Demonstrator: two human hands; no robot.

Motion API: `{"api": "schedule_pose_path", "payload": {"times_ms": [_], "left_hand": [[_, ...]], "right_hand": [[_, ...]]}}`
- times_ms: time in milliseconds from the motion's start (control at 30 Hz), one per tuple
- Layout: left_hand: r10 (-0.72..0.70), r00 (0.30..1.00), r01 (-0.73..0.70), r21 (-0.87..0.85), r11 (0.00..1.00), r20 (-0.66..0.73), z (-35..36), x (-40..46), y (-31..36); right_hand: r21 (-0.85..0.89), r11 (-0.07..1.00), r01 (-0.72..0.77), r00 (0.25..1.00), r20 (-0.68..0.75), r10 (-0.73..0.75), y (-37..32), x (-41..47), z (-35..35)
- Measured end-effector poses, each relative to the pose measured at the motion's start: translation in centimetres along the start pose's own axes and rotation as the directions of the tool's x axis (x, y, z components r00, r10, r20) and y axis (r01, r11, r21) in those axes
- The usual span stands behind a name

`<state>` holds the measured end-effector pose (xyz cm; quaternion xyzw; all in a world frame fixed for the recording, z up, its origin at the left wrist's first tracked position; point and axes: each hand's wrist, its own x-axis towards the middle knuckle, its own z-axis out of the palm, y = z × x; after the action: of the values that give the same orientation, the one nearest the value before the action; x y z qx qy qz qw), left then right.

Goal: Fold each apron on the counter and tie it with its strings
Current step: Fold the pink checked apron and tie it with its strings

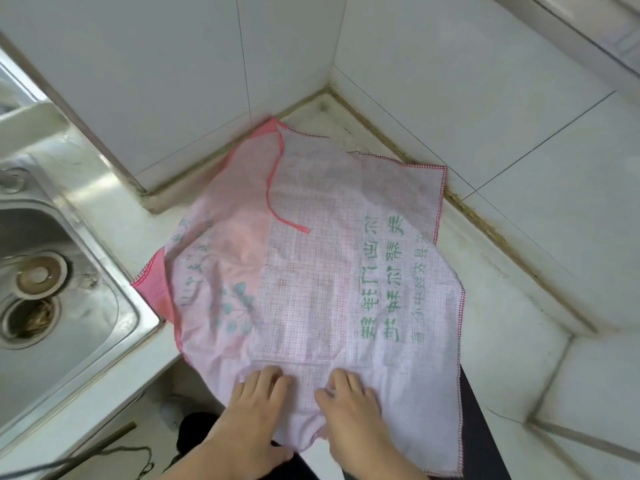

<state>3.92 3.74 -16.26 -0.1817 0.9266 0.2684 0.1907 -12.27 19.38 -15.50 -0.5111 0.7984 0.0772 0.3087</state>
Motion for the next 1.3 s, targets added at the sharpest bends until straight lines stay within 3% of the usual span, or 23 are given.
{"api": "schedule_pose_path", "payload": {"times_ms": [200, 367, 467, 567, 633, 733, 833, 933, 1033, 1133, 1233, 1300], "left_hand": [[-0.165, 0.986, 0.166, 0.118, 0.979, -0.023, -0.2, -0.5, 3.7], [-0.188, 0.947, 0.193, -0.008, 0.981, -0.26, -4.1, 0.8, 3.8], [-0.249, 0.905, 0.24, -0.069, 0.968, -0.345, -7.1, 1.6, 2.1], [-0.26, 0.892, 0.271, -0.023, 0.962, -0.37, -11.1, 1.3, 0.7], [-0.331, 0.869, 0.344, -0.03, 0.938, -0.367, -14.0, 0.9, -0.1], [-0.448, 0.807, 0.406, -0.19, 0.894, -0.384, -17.9, 0.6, -1.7], [-0.501, 0.748, 0.401, -0.304, 0.864, -0.436, -21.2, 0.4, -2.9], [-0.555, 0.739, 0.351, -0.485, 0.801, -0.382, -24.2, -0.4, -3.7], [-0.522, 0.801, 0.251, -0.63, 0.735, -0.291, -26.0, -1.4, -5.6], [-0.389, 0.919, 0.218, -0.736, 0.641, -0.067, -27.3, -2.8, -6.5], [-0.327, 0.936, 0.309, -0.752, 0.582, 0.132, -27.5, -3.1, -6.7], [-0.401, 0.912, 0.348, -0.683, 0.642, 0.087, -27.4, -2.4, -6.8]], "right_hand": [[0.193, 0.977, 0.096, 0.99, -0.117, -0.074, 0.2, -0.5, -3.3], [0.159, 0.987, 0.031, 0.954, -0.298, 0.018, -0.3, -1.5, -5.8], [-0.024, 0.995, -0.101, 0.952, -0.291, 0.089, 1.1, -2.2, -6.4], [-0.02, 0.955, -0.295, 0.888, -0.375, 0.266, 4.0, -3.2, -8.3], [0.073, 0.913, -0.401, 0.836, -0.38, 0.397, 6.4, -4.0, -10.0], [0.263, 0.823, -0.504, 0.7, -0.433, 0.568, 9.6, -5.5, -13.3], [0.514, 0.748, -0.42, 0.635, -0.423, 0.647, 11.9, -6.8, -16.6], [0.783, 0.602, -0.155, 0.646, -0.381, 0.661, 13.6, -7.9, -18.5], [0.944, 0.316, 0.093, 0.691, -0.29, 0.662, 14.9, -9.1, -18.5], [0.992, 0.128, 0.024, 0.785, -0.098, 0.612, 16.2, -10.0, -17.6], [0.976, 0.135, -0.17, 0.864, 0.082, 0.496, 16.9, -10.8, -17.6], [0.965, 0.146, -0.216, 0.877, 0.126, 0.464, 17.0, -10.7, -18.0]]}}
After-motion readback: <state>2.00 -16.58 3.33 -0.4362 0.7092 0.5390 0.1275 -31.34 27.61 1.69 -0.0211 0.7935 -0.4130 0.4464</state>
